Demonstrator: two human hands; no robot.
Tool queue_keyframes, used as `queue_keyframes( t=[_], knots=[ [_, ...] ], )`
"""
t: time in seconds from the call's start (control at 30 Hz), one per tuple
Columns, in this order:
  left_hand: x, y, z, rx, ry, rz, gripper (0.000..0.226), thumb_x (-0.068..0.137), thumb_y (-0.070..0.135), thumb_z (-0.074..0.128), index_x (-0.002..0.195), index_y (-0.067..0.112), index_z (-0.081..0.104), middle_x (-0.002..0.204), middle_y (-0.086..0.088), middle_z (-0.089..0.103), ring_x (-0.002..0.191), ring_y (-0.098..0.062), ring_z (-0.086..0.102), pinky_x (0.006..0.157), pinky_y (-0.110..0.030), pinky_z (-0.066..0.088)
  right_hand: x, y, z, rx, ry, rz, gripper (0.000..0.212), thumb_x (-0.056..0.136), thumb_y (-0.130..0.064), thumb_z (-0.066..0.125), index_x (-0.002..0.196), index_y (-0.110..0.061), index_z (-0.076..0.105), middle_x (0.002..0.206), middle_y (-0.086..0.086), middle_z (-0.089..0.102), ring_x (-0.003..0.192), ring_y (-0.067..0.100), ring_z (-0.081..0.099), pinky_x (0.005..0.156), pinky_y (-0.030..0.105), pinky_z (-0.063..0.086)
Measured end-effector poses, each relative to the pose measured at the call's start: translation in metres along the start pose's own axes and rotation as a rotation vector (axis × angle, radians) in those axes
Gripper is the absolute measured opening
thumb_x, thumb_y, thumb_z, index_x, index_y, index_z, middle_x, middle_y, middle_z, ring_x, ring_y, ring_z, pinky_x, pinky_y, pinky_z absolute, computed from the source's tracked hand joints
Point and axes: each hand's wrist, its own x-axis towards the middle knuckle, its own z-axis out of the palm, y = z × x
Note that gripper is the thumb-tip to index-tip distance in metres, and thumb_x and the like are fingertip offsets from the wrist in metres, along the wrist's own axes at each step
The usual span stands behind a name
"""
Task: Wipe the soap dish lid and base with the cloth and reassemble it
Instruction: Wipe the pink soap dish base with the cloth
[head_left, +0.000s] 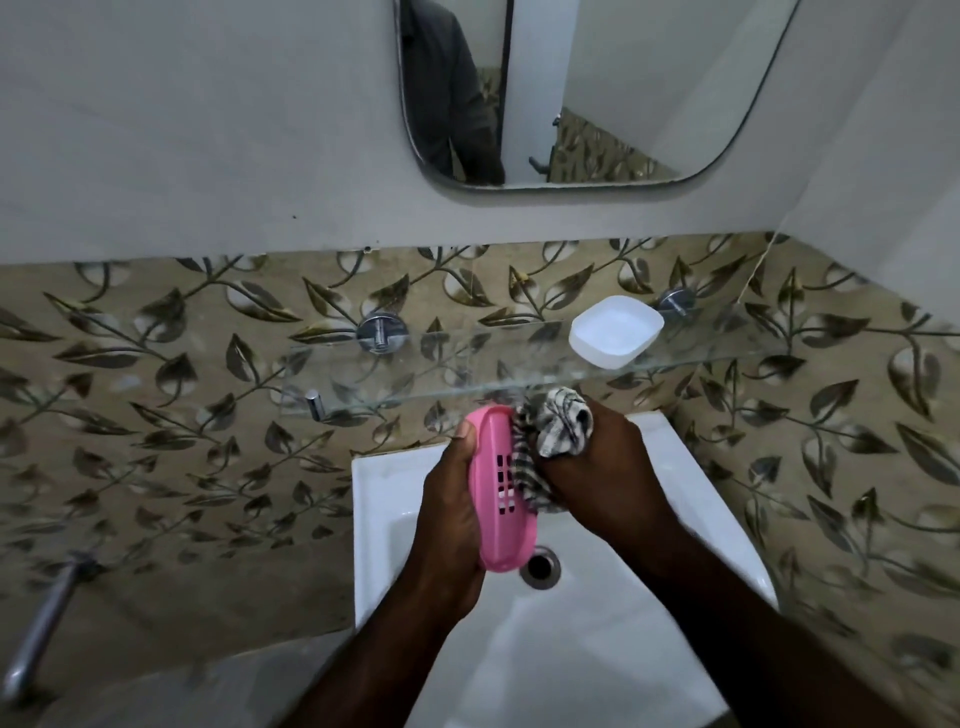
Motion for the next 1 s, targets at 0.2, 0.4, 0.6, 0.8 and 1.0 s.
queue_keyframes(
  t=[0.2, 0.4, 0.6, 0.8, 1.0],
  knots=[
    [0.001, 0.004, 0.001, 0.040, 0.028, -0.035, 0.047, 0.087, 0.054, 0.041, 0.111, 0.022, 0.066, 0.102, -0.006, 0.075, 0.090, -0.021, 0.070, 0.084, -0.041, 0.054, -0.002, -0.014, 0.005, 0.116, 0.012, -0.051, 0.017, 0.074, -0.009, 0.071, 0.089, -0.018, 0.070, 0.081, -0.005, 0.073, 0.078, 0.012, 0.069, 0.073, 0.037, 0.058],
    [0.000, 0.010, -0.006, -0.053, -0.029, -0.100, 0.059, 0.099, 0.045, 0.031, 0.103, -0.005, 0.063, 0.059, 0.003, 0.070, 0.054, -0.008, 0.067, 0.065, -0.030, 0.051, -0.016, -0.029, 0.009, -0.273, -0.263, -0.566, 0.032, 0.068, -0.013, 0.069, 0.101, -0.012, 0.068, 0.092, 0.005, 0.066, 0.084, 0.020, 0.061, 0.072, 0.032, 0.049],
    [0.001, 0.006, -0.002, -0.024, 0.068, -0.069, 0.053, 0.084, 0.059, 0.046, 0.116, 0.020, 0.064, 0.100, -0.009, 0.072, 0.092, -0.028, 0.066, 0.080, -0.045, 0.054, 0.008, -0.016, -0.001, -0.214, -0.063, -0.314, 0.036, 0.059, -0.019, 0.069, 0.095, -0.016, 0.063, 0.090, 0.001, 0.068, 0.082, 0.024, 0.064, 0.070, 0.041, 0.054],
    [-0.003, -0.003, -0.002, -0.040, 0.094, 0.041, 0.054, 0.077, 0.063, 0.046, 0.110, 0.024, 0.064, 0.102, -0.003, 0.075, 0.095, -0.021, 0.071, 0.083, -0.045, 0.057, -0.034, -0.004, 0.018, 0.037, -0.074, 0.080, 0.016, 0.076, -0.018, 0.062, 0.091, -0.021, 0.064, 0.077, -0.009, 0.071, 0.074, 0.010, 0.069, 0.064, 0.027, 0.057],
    [-0.005, -0.005, 0.014, 0.173, 0.208, 0.282, 0.057, 0.079, 0.062, 0.051, 0.120, 0.024, 0.061, 0.119, -0.010, 0.067, 0.109, -0.023, 0.065, 0.098, -0.048, 0.050, -0.052, 0.002, 0.011, 0.485, -0.285, 0.393, 0.010, 0.090, -0.001, 0.057, 0.080, 0.001, 0.059, 0.064, 0.012, 0.063, 0.049, 0.020, 0.058, 0.041, 0.020, 0.043]
  ],
)
